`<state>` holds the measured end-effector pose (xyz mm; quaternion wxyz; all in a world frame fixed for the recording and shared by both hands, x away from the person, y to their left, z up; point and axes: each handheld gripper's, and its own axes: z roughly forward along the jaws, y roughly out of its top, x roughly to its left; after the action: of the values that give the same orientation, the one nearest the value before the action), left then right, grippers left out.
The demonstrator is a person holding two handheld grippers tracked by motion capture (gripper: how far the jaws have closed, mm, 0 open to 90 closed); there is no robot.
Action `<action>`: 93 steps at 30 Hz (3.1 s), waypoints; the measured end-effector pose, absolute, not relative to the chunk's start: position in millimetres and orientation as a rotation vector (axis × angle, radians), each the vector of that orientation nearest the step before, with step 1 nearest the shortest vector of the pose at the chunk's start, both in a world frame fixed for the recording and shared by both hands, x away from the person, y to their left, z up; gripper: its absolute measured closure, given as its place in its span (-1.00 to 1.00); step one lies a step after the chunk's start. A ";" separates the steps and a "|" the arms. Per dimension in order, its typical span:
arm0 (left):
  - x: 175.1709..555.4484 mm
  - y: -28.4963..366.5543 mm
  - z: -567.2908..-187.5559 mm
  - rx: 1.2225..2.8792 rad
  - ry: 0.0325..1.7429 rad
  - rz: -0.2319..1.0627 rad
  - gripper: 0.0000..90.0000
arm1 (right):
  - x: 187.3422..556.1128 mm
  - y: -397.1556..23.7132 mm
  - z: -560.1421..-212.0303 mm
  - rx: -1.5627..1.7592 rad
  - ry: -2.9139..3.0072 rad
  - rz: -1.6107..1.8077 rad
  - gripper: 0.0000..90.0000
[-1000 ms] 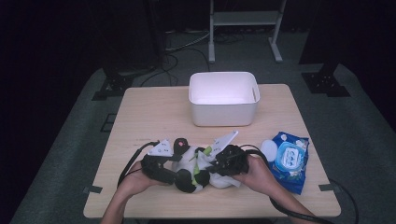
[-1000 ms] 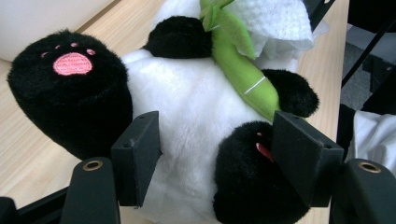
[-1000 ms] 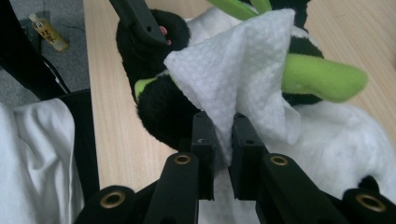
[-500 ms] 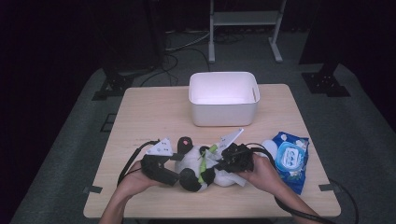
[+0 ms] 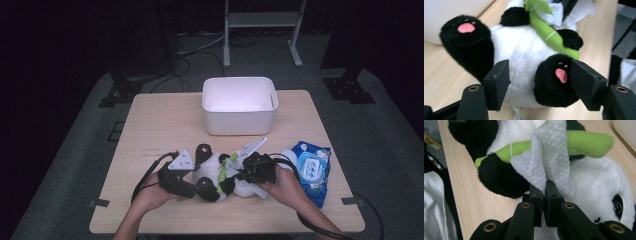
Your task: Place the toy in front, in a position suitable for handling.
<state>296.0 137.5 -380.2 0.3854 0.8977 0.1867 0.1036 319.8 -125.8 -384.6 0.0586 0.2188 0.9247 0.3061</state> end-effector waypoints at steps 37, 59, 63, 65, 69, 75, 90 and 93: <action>309.3 141.3 -390.2 2.237 0.538 0.252 -0.37 | 319.0 -144.6 -365.0 0.705 2.781 1.037 0.87; 309.2 140.5 -389.4 2.245 0.539 0.247 -0.38 | 314.7 -211.3 -395.5 0.964 2.740 1.078 0.86; 309.4 140.5 -389.9 2.245 0.539 0.240 -0.38 | 315.4 -215.0 -396.2 0.985 2.740 1.072 0.86; 309.4 140.3 -389.9 2.247 0.539 0.237 -0.38 | 314.2 -212.2 -393.0 0.964 2.737 1.053 0.86; 309.3 139.9 -390.3 2.251 0.534 0.229 -0.38 | 314.2 -203.8 -382.1 0.926 2.729 1.068 0.86; 309.3 140.1 -390.9 2.247 0.532 0.228 -0.38 | 319.6 -178.4 -364.8 0.841 2.748 1.092 0.86; 308.0 140.0 -391.9 2.238 0.535 0.229 -0.38 | 321.4 -105.9 -364.0 0.646 2.899 1.055 0.86; 308.0 140.0 -392.1 2.238 0.537 0.225 -0.38 | 323.6 -98.9 -364.0 0.618 2.902 1.042 0.86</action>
<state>308.0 140.0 -392.1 0.4029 0.8857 0.2127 0.0891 323.6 -98.9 -364.0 -0.0015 0.1965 0.9228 0.3314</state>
